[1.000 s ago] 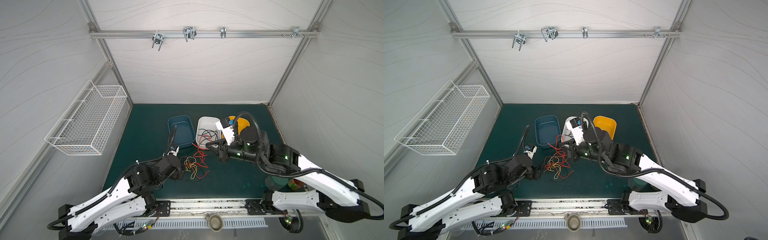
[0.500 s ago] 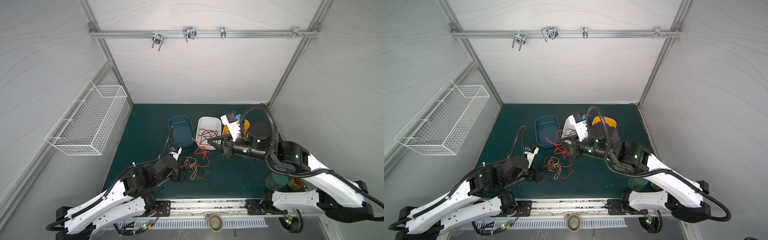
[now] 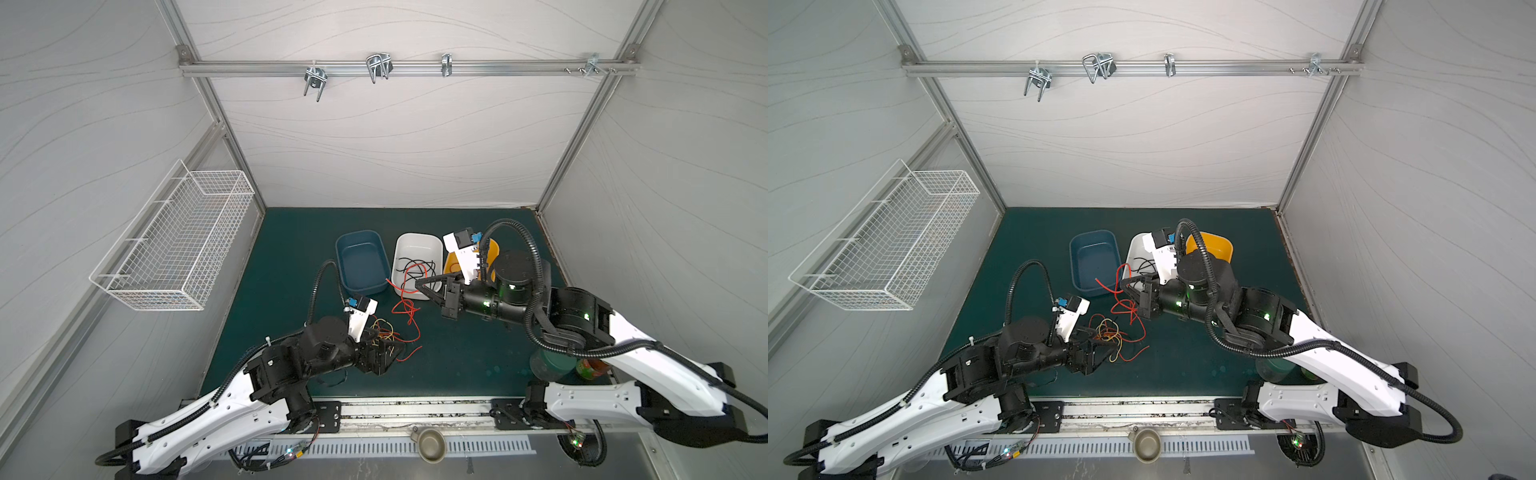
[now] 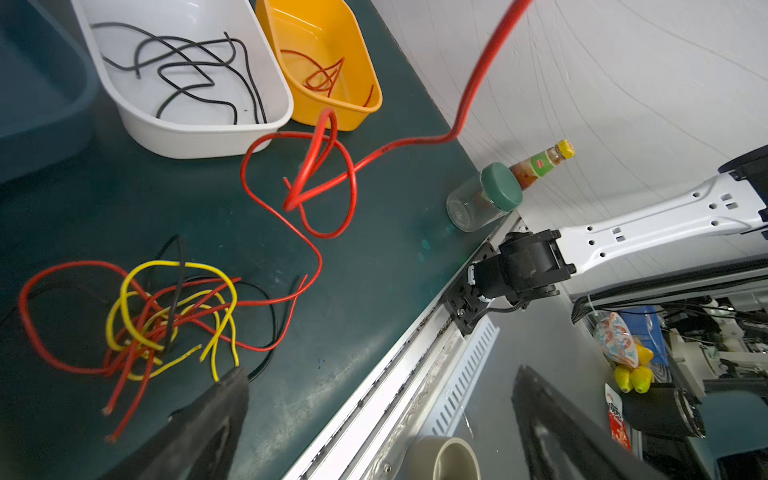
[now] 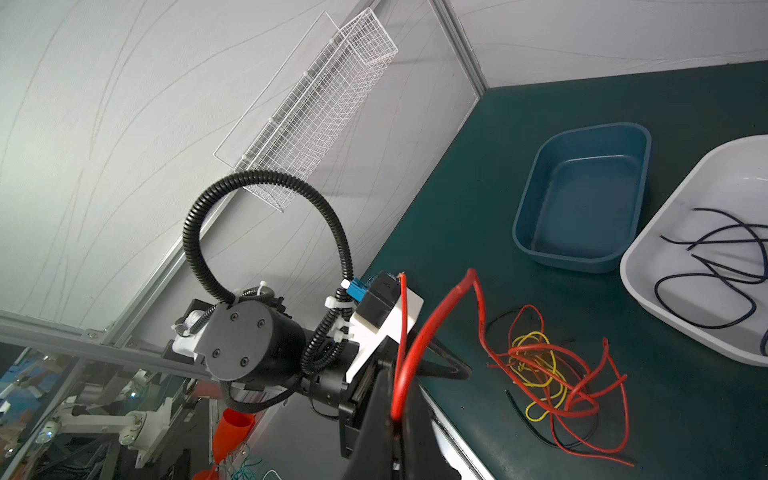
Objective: Untangle the cables
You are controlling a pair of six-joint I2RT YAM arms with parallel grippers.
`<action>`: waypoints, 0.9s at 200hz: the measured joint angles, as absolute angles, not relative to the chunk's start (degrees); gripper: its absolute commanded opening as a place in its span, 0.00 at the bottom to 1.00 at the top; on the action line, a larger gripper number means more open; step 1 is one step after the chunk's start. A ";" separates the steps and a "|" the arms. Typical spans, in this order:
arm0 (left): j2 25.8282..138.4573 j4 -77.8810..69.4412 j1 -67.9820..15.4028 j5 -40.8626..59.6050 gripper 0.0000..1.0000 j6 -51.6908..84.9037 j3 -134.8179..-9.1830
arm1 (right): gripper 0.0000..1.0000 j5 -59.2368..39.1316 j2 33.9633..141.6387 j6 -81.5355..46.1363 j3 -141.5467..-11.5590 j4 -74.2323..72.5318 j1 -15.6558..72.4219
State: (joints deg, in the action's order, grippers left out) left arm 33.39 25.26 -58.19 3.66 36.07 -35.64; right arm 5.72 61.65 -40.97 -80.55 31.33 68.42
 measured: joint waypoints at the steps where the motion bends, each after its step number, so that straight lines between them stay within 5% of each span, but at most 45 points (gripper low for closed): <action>1: 33.43 25.06 -58.19 3.66 0.99 36.14 -35.57 | 0.00 5.74 61.65 -41.08 -80.55 31.33 68.42; 180: 47.79 13.74 -58.30 -2.24 0.90 40.69 -34.04 | 0.00 9.45 60.60 -45.95 -79.40 29.54 72.73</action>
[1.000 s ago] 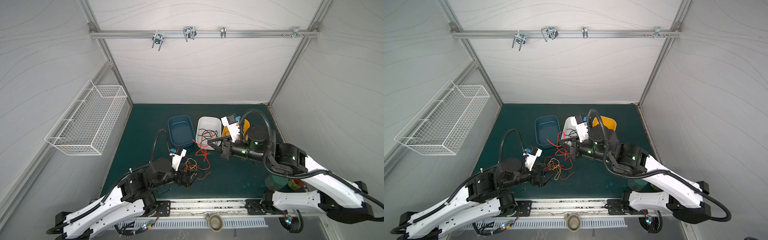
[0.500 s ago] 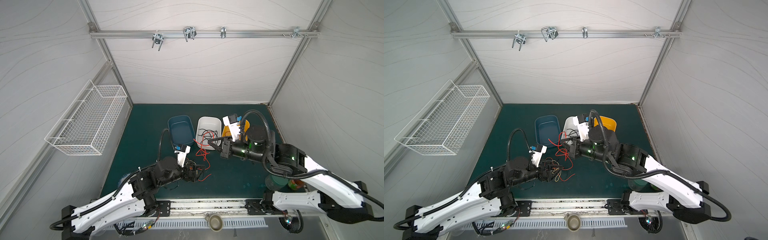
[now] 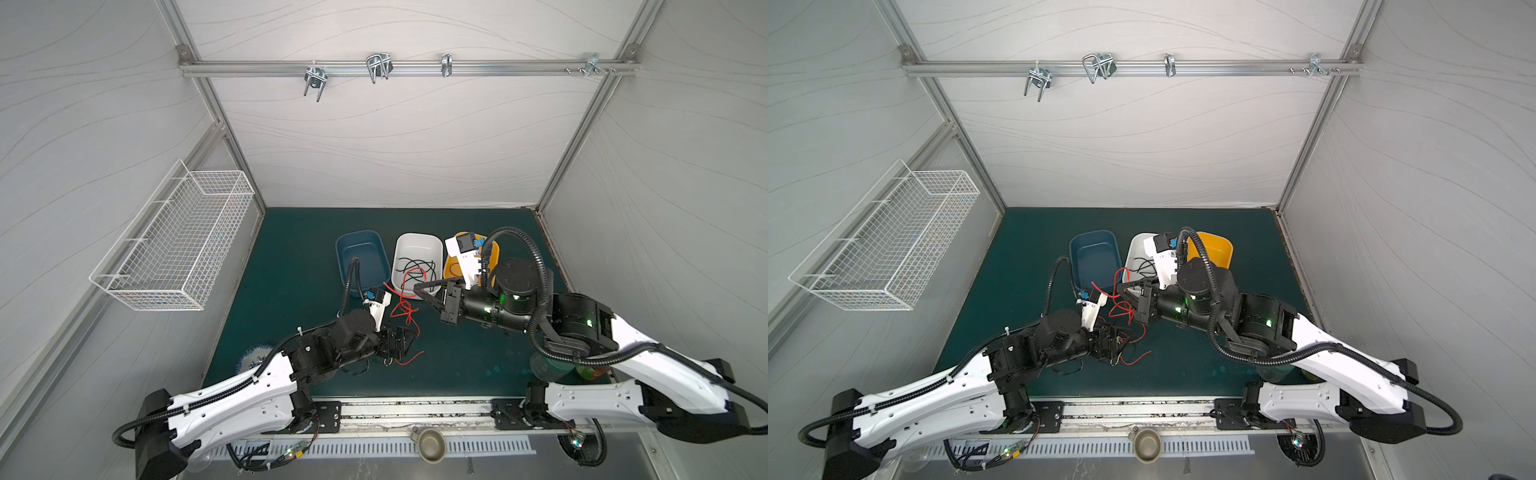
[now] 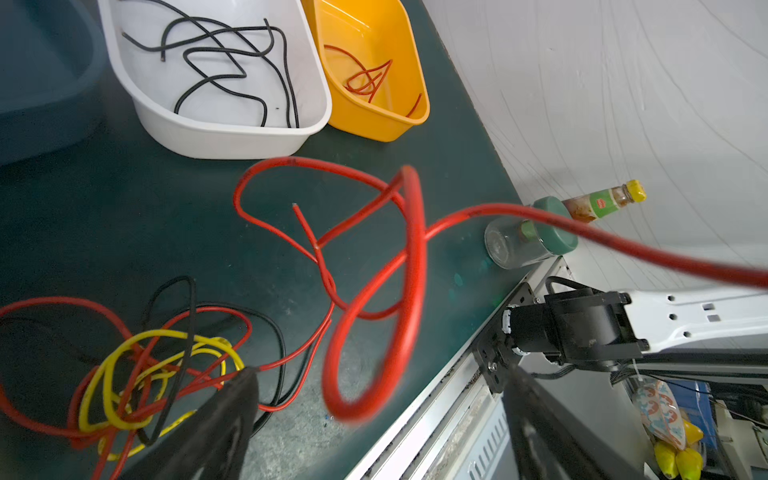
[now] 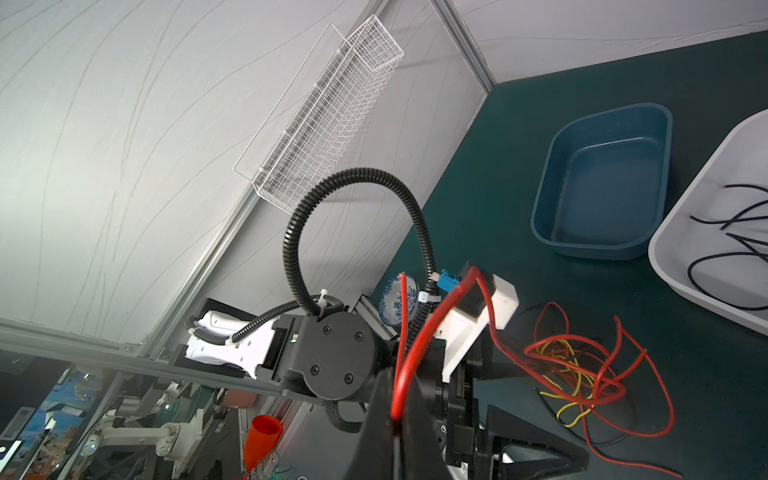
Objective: Untangle the cables
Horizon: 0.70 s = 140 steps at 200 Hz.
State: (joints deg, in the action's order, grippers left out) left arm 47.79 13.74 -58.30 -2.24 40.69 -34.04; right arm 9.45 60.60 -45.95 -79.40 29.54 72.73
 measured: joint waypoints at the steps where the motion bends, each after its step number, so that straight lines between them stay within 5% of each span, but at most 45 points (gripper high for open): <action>1: 47.83 13.74 -58.30 -2.26 0.90 40.66 -34.04 | 0.00 9.52 60.60 -45.98 -79.35 29.54 72.77; 82: 51.59 11.62 -58.43 -6.13 0.65 41.43 -34.04 | 0.00 11.70 59.92 -47.27 -77.23 27.97 75.13; 140: 54.37 10.20 -58.43 -7.92 0.70 42.44 -34.22 | 0.00 13.45 59.75 -48.38 -76.05 26.79 77.14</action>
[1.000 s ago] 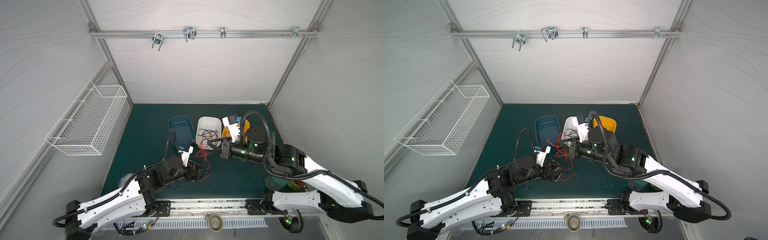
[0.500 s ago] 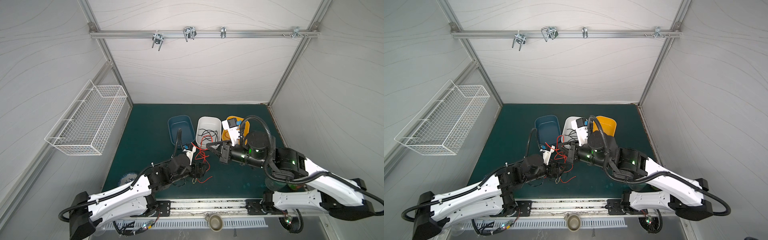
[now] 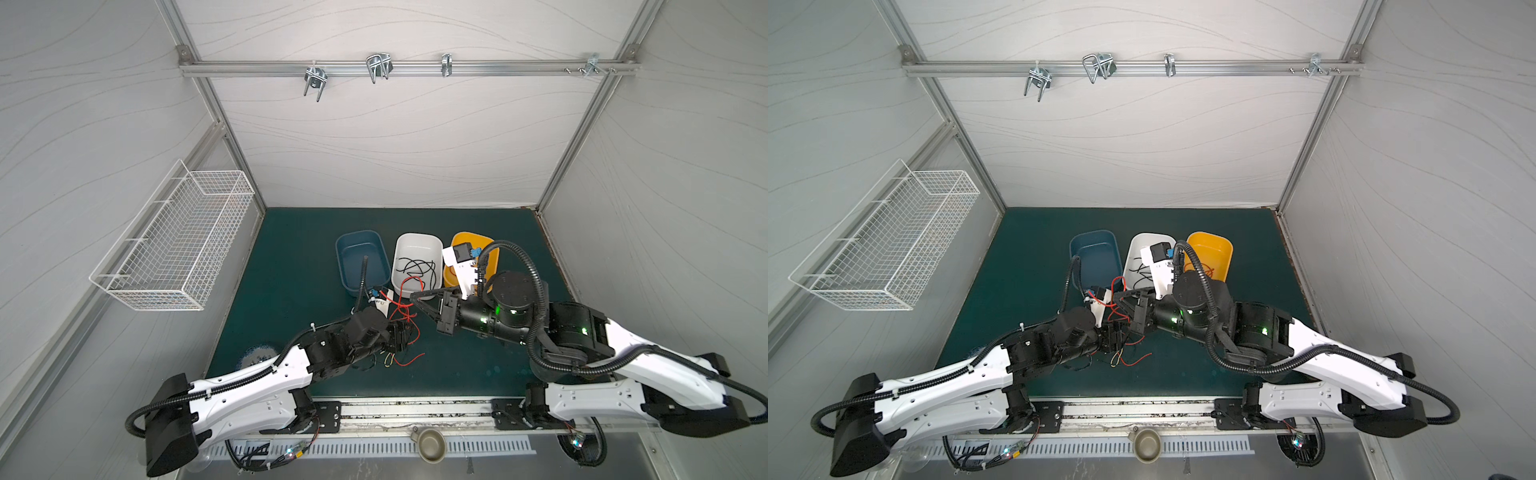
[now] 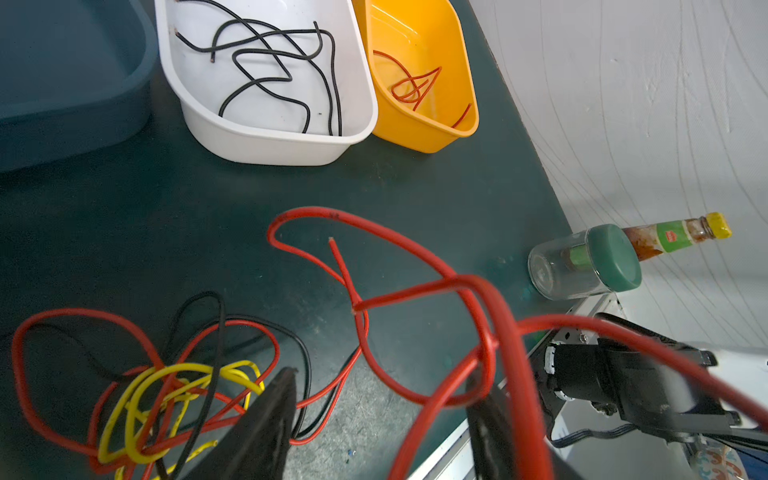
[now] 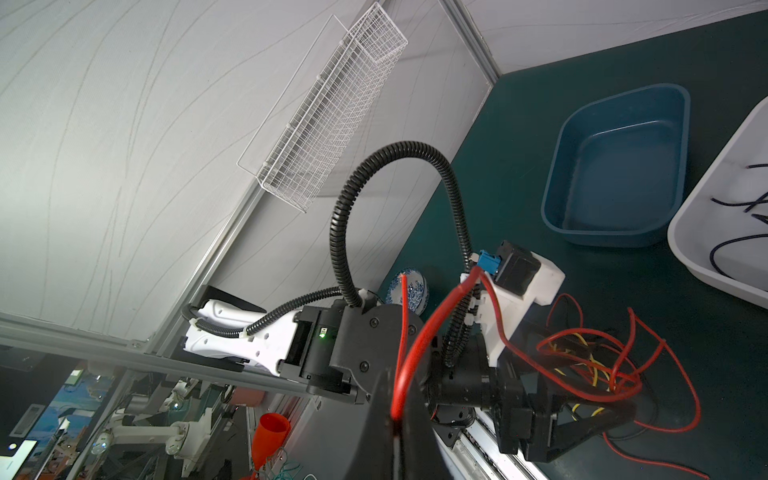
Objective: Untangle the cables
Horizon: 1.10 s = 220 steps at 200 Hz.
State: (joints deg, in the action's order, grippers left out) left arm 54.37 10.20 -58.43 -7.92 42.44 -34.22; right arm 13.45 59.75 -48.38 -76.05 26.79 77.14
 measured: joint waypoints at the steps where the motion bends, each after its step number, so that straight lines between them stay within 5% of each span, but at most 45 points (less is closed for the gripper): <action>1: 54.39 10.17 -58.43 -7.94 0.70 42.50 -34.24 | 0.00 13.50 59.75 -48.38 -76.03 26.76 77.17; 62: 55.86 8.51 -58.46 -8.56 0.37 43.29 -35.77 | 0.00 15.44 59.35 -48.75 -74.32 26.15 77.97; 220: 55.02 9.45 -58.46 -7.94 0.00 43.48 -35.75 | 0.00 23.55 52.51 -51.07 -70.04 26.28 78.04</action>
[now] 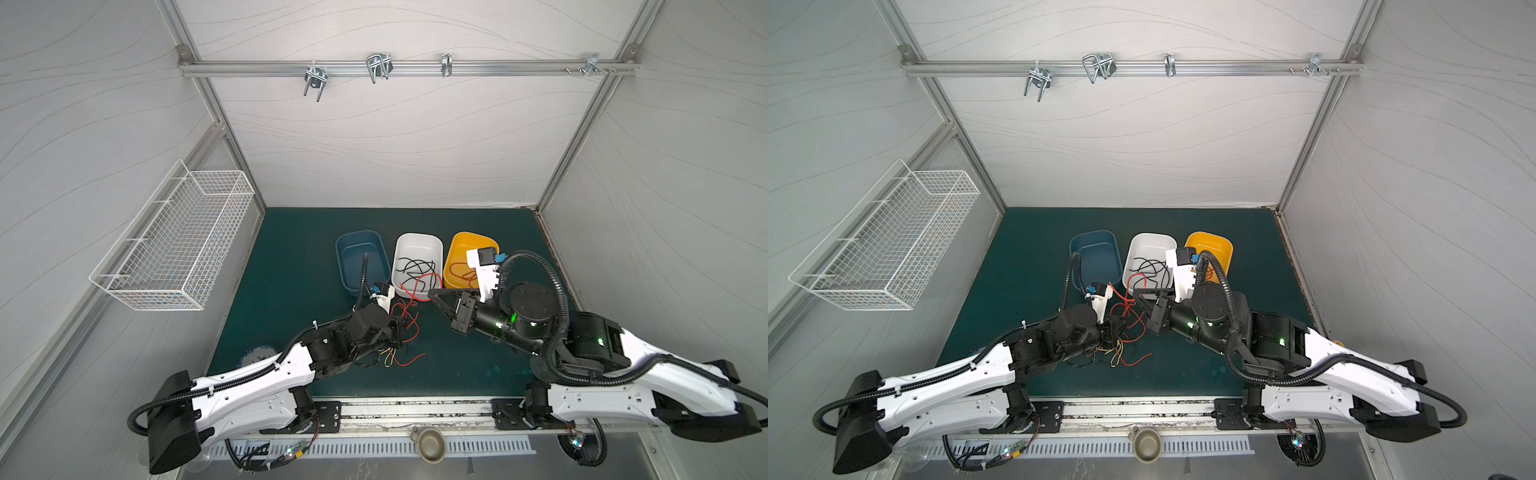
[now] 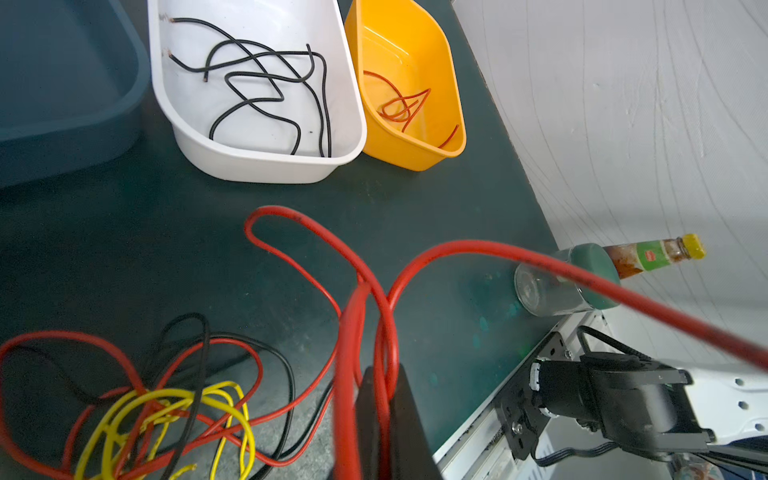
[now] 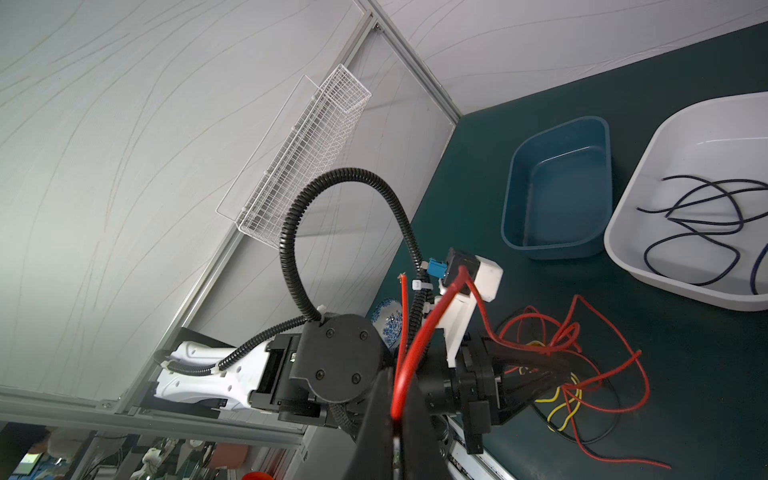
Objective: Untangle the cables
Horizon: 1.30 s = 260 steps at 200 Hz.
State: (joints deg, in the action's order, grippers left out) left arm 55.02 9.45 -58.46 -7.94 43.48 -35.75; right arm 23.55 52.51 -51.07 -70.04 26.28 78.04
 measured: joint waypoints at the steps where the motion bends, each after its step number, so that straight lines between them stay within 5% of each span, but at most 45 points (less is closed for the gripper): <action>1: 55.00 9.50 -58.46 -7.94 0.00 43.48 -35.75 | 0.00 23.59 52.45 -51.07 -70.02 26.28 78.04; 105: 38.41 17.91 -58.46 -0.23 0.00 46.94 -33.47 | 0.00 41.32 39.92 -51.81 -61.45 36.01 74.67; 125: 35.73 20.12 -58.46 1.52 0.01 47.42 -33.47 | 0.00 40.82 39.09 -52.49 -59.59 36.97 71.79; 175: 33.87 23.53 -58.46 5.43 0.20 48.29 -33.47 | 0.00 34.48 41.41 -50.59 -57.01 36.27 70.02; 231: 33.85 24.71 -58.46 6.81 0.20 47.77 -33.50 | 0.00 29.67 42.72 -47.94 -56.42 35.16 70.00; 260: 33.87 25.67 -58.46 6.85 0.30 47.20 -33.50 | 0.00 29.63 42.02 -47.97 -55.81 36.07 70.00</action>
State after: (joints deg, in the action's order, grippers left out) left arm 33.87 25.67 -58.46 6.85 47.20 -33.50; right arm 29.63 42.02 -47.97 -55.81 36.07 70.00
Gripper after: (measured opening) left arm 0.277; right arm 0.054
